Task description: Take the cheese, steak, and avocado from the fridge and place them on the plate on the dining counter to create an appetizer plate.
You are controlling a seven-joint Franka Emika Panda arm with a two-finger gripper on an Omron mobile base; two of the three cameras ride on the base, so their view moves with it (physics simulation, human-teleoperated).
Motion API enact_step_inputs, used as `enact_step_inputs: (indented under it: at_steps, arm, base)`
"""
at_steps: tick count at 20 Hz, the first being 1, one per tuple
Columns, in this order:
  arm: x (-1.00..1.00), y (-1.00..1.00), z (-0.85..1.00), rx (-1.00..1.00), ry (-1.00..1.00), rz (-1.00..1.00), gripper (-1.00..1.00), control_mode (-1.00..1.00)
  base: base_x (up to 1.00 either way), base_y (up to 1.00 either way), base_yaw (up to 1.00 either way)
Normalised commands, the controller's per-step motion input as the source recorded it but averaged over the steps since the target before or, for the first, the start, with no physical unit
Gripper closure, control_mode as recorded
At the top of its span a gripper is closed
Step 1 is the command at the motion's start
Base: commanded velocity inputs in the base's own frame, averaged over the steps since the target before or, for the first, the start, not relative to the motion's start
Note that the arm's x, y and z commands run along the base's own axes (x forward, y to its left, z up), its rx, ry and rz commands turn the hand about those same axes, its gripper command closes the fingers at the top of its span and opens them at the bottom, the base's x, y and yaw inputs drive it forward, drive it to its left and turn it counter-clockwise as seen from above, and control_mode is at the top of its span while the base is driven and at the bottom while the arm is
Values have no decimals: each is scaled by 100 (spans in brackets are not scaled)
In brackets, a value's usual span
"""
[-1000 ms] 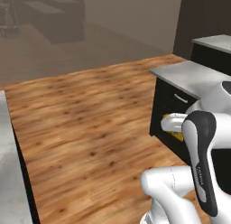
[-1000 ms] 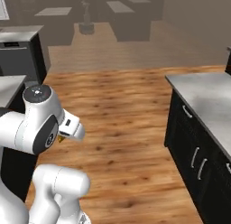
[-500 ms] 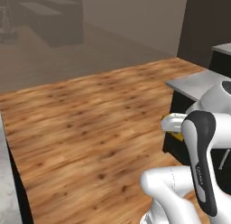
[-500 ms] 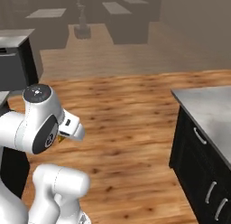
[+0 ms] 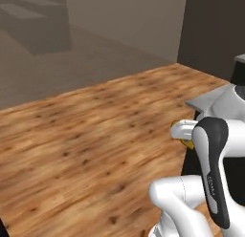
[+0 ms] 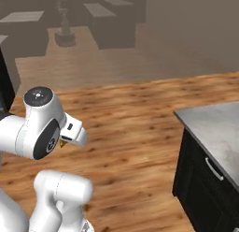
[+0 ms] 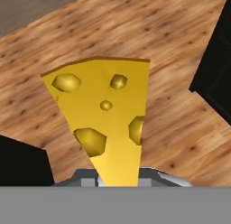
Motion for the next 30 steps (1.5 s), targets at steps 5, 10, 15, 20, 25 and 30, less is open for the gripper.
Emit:
enact_step_inputs:
  at_steps: [5, 10, 15, 20, 25, 30]
  arm:
    - [0, 0, 0, 0, 0, 0, 100, 100]
    - [0, 0, 0, 0, 0, 0, 100, 100]
    - [0, 0, 0, 0, 0, 0, 100, 100]
    - [0, 0, 0, 0, 0, 0, 100, 100]
    - [0, 0, 0, 0, 0, 0, 100, 100]
    - [0, 0, 0, 0, 0, 0, 100, 100]
  base:
    - [100, 0, -39]
    - [100, 0, -48]
    - [100, 17, -55]
    - [97, 60, -61]
    - [86, 95, -56]
    - [87, 100, -53]
